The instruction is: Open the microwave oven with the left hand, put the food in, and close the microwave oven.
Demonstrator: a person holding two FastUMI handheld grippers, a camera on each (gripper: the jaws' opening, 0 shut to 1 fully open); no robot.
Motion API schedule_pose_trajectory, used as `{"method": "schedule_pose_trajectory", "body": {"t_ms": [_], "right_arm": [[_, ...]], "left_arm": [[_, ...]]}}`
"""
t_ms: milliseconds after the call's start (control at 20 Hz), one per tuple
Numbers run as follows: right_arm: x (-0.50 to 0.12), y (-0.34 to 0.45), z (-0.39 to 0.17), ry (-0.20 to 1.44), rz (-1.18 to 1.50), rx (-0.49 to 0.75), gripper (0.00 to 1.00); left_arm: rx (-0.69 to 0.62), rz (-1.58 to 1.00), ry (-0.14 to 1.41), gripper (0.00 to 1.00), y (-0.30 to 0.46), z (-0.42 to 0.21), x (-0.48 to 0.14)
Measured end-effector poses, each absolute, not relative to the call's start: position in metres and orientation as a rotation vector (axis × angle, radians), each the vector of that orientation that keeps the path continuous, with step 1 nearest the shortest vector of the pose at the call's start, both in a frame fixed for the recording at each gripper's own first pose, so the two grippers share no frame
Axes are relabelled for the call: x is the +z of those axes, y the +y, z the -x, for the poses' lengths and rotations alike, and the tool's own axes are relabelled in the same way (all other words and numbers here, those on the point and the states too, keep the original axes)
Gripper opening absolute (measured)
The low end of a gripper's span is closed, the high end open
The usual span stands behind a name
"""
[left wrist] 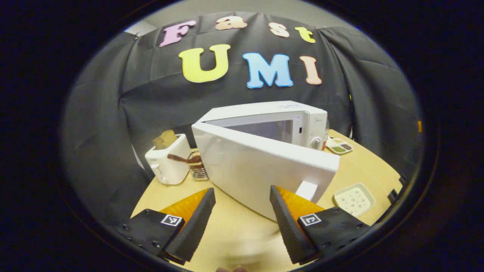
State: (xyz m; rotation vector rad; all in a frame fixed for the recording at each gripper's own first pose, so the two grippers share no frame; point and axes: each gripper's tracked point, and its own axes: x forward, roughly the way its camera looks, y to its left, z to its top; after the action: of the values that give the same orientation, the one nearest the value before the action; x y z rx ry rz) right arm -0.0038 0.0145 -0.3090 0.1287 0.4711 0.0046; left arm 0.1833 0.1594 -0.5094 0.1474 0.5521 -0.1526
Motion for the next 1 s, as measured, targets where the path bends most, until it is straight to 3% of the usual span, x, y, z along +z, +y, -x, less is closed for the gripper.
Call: {"method": "schedule_pose_trajectory", "body": {"t_ms": [650,1000], "right_arm": [[-0.332,-0.009,-0.016,0.562,-0.137,-0.190,0.94],[-0.343,-0.007,-0.023,0.591,-0.114,-0.282,0.94]], "left_arm": [[-0.316,-0.109,0.532,0.97,0.049,-0.299,-0.547],[-0.302,-0.084,0.517,0.96,0.026,-0.361,-0.557]]}}
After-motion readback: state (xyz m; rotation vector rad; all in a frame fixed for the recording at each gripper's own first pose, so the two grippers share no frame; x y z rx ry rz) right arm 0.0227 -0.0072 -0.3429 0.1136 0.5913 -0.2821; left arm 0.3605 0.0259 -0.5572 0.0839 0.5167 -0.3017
